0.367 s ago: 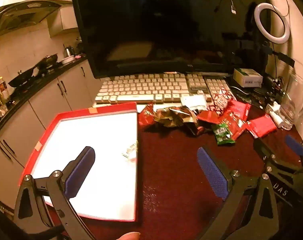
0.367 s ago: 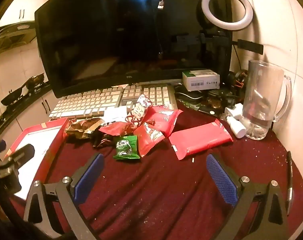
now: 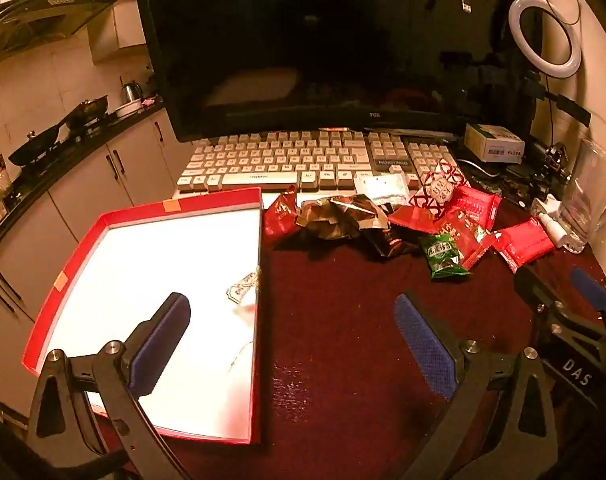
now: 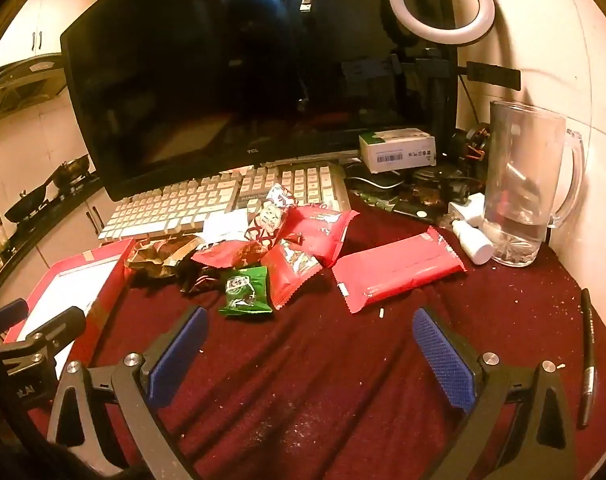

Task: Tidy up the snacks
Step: 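Move both tools toward the snack packets beside the keyboard, then grasp a red-white patterned packet with left tool while right tool grasps red packet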

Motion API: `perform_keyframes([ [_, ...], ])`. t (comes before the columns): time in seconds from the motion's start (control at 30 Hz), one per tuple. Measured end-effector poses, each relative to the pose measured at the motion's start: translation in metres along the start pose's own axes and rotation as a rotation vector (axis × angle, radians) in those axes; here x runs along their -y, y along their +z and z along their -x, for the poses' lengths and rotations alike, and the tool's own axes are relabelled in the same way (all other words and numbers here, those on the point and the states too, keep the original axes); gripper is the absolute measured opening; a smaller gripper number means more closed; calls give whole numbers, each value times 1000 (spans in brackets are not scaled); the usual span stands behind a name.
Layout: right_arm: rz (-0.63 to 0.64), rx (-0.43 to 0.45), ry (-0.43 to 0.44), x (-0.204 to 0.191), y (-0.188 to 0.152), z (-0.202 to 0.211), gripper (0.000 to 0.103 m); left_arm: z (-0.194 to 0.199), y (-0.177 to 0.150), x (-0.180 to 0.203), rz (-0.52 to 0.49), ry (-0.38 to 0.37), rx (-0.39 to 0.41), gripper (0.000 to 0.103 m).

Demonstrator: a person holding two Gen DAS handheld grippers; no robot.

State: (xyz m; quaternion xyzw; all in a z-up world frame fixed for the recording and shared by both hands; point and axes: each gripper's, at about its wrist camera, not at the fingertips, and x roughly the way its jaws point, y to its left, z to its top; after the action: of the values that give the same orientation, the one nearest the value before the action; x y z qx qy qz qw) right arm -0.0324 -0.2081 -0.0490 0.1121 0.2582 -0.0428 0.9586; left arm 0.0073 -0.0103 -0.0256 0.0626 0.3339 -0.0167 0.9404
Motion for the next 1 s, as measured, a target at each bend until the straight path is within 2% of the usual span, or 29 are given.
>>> perform_keyframes([
  [0.2, -3, 9, 16, 2, 1, 1, 103, -4, -2, 7, -25, -1, -15, 103],
  [0.4, -26, 2, 45, 7, 2, -1, 103, -12, 0, 5, -32, 40, -19, 103],
  [0.57, -47, -17, 73, 15, 4, -2, 103, -18, 3, 12, -47, 23, -45, 103],
  [0.8, 16, -21, 21, 41, 17, -1, 103, -28, 23, 45, -125, 9, -24, 103],
  [0.9, 14, -32, 43, 49, 27, -3, 103, -44, 41, 59, -166, 59, -11, 103],
  [1.0, 41, -60, 62, 49, 39, -11, 103, -67, 53, 64, -185, 134, -57, 103],
])
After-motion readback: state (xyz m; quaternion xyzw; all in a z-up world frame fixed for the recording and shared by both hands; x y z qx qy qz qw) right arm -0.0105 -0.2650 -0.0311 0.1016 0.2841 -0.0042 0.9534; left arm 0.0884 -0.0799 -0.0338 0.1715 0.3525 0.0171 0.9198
